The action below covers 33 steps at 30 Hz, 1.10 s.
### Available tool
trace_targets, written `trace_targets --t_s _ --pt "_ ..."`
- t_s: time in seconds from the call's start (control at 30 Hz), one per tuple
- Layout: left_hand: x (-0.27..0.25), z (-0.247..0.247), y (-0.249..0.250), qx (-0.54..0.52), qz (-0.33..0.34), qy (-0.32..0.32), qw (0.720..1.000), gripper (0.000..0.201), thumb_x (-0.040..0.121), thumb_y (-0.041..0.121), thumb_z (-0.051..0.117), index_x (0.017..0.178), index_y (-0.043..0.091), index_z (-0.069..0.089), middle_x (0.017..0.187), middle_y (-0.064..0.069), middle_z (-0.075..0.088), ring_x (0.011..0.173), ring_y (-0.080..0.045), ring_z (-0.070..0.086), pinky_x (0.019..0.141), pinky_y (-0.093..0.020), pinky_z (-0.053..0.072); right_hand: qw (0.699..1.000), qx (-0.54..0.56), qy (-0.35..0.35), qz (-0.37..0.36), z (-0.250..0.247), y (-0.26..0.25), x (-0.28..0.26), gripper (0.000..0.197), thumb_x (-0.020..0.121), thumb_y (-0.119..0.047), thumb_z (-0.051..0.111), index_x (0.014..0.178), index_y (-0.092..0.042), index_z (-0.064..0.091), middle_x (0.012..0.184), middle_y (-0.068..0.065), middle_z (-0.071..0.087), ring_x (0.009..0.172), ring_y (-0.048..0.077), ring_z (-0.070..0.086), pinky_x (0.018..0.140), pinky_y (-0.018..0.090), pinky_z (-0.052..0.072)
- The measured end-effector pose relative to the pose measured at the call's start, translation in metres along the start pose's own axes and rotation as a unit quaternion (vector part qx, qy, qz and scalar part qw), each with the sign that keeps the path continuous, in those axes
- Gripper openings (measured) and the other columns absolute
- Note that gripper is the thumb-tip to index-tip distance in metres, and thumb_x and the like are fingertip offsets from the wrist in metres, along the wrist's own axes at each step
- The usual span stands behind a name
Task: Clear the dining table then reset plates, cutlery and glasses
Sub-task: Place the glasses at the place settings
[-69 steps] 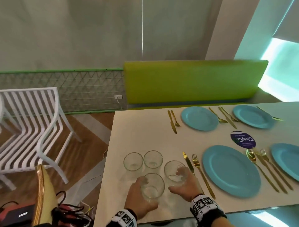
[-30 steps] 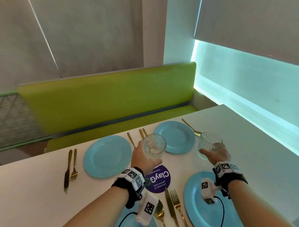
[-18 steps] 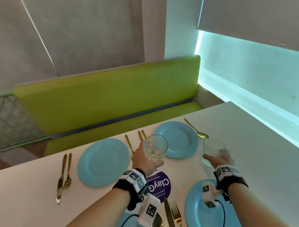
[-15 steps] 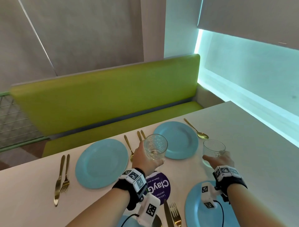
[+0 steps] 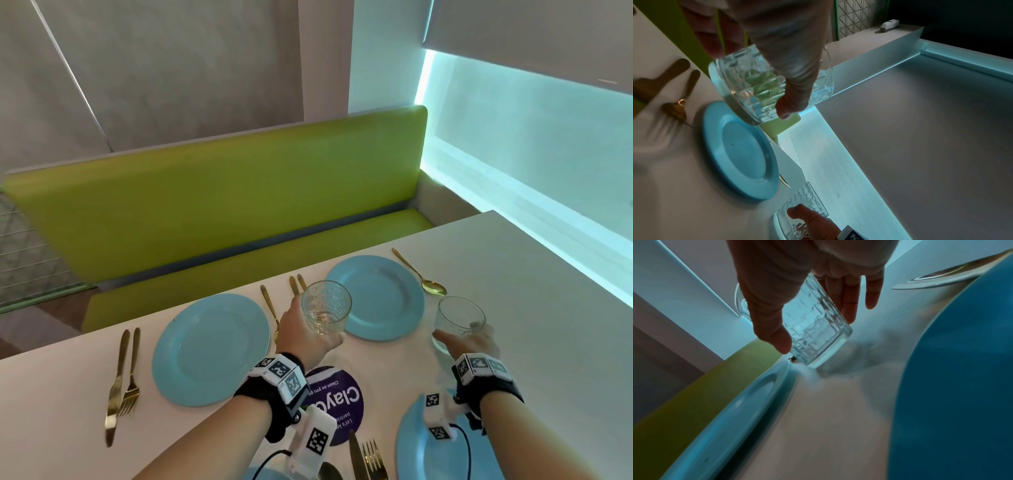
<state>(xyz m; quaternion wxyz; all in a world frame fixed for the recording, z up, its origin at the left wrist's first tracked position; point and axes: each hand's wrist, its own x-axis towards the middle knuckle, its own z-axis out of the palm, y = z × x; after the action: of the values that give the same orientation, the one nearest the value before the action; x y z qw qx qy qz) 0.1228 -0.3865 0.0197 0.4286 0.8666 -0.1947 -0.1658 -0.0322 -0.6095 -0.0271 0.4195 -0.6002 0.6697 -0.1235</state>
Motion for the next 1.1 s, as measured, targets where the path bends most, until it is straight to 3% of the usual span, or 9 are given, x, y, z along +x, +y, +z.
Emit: trace_targets --t_s 0.43,0.57,0.7,0.77,0.83,0.9,1.0,1.1 --pt "-0.001 -0.001 0.003 0.0 0.0 -0.004 1.0 0.083 0.058 0.032 0.085 0.128 0.018 0.043 0.124 -0.001 0.058 0.114 -0.02 0.055 0.098 -0.032 0.047 1.0 0.009 0.009 0.001 -0.009 0.01 0.003 0.083 0.064 -0.025 0.083 0.133 -0.012 0.04 0.133 0.021 0.049 0.12 0.036 0.051 0.099 0.039 0.043" --pt "-0.008 -0.003 0.007 -0.011 0.003 -0.008 1.0 0.081 0.058 0.032 0.084 0.127 0.02 0.043 0.121 0.0 0.059 0.113 -0.02 0.056 0.097 -0.033 0.048 1.0 0.009 0.022 -0.001 -0.018 0.003 -0.01 0.101 0.063 -0.019 0.084 0.141 -0.011 0.021 0.138 0.025 0.037 0.126 0.04 0.041 0.101 0.047 0.039" --pt "-0.012 -0.004 0.012 -0.027 0.01 -0.014 0.999 0.08 0.059 0.033 0.085 0.126 0.02 0.043 0.12 0.001 0.059 0.113 -0.019 0.056 0.098 -0.035 0.048 0.987 -0.042 0.07 -0.137 -0.023 -0.017 -0.028 0.112 0.069 -0.018 0.078 0.148 -0.005 -0.001 0.154 0.015 0.018 0.141 0.032 0.016 0.118 0.039 0.019" --pt "-0.014 -0.004 0.014 -0.04 0.009 -0.019 0.999 0.083 0.057 0.034 0.085 0.126 0.022 0.042 0.12 0.001 0.058 0.112 -0.018 0.056 0.098 -0.035 0.048 0.973 -0.043 0.072 -0.214 -0.022 -0.033 -0.044 0.106 0.073 -0.022 0.076 0.148 -0.003 0.005 0.154 0.013 0.023 0.139 0.033 0.021 0.117 0.039 0.02" --pt "-0.017 -0.003 0.016 -0.055 0.013 -0.022 0.998 0.083 0.056 0.033 0.085 0.126 0.022 0.042 0.12 0.002 0.058 0.111 -0.017 0.056 0.098 -0.035 0.049 0.96 -0.011 0.02 -0.28 -0.015 -0.05 -0.062 0.092 0.074 -0.024 0.076 0.146 -0.008 0.022 0.142 0.01 0.045 0.13 0.03 0.038 0.108 0.037 0.03" --pt "-0.021 -0.003 0.019 -0.065 0.022 -0.026 0.997 0.083 0.055 0.032 0.086 0.126 0.021 0.043 0.12 0.002 0.059 0.11 -0.015 0.057 0.096 -0.032 0.05 0.941 0.014 -0.102 -0.322 -0.007 -0.061 -0.084 0.08 0.072 -0.021 0.078 0.14 -0.013 0.036 0.128 0.007 0.056 0.12 0.024 0.05 0.099 0.031 0.036" --pt "-0.026 -0.006 0.025 -0.087 0.048 -0.042 0.994 0.084 0.056 0.032 0.088 0.127 0.019 0.044 0.115 0.005 0.059 0.106 -0.012 0.058 0.087 -0.022 0.048 0.901 -0.004 -0.295 -0.318 0.005 -0.067 -0.11 0.077 0.071 -0.014 0.078 0.136 -0.021 0.04 0.119 -0.002 0.056 0.115 0.018 0.052 0.098 0.029 0.04" --pt "-0.029 -0.009 0.028 -0.072 0.08 -0.062 0.992 0.083 0.055 0.031 0.089 0.126 0.018 0.047 0.11 0.007 0.06 0.102 -0.012 0.06 0.079 -0.016 0.048 0.881 0.016 -0.368 -0.296 0.015 -0.066 -0.122 0.078 0.063 -0.007 0.081 0.131 -0.021 0.044 0.116 -0.002 0.058 0.112 0.019 0.056 0.1 0.035 0.046"
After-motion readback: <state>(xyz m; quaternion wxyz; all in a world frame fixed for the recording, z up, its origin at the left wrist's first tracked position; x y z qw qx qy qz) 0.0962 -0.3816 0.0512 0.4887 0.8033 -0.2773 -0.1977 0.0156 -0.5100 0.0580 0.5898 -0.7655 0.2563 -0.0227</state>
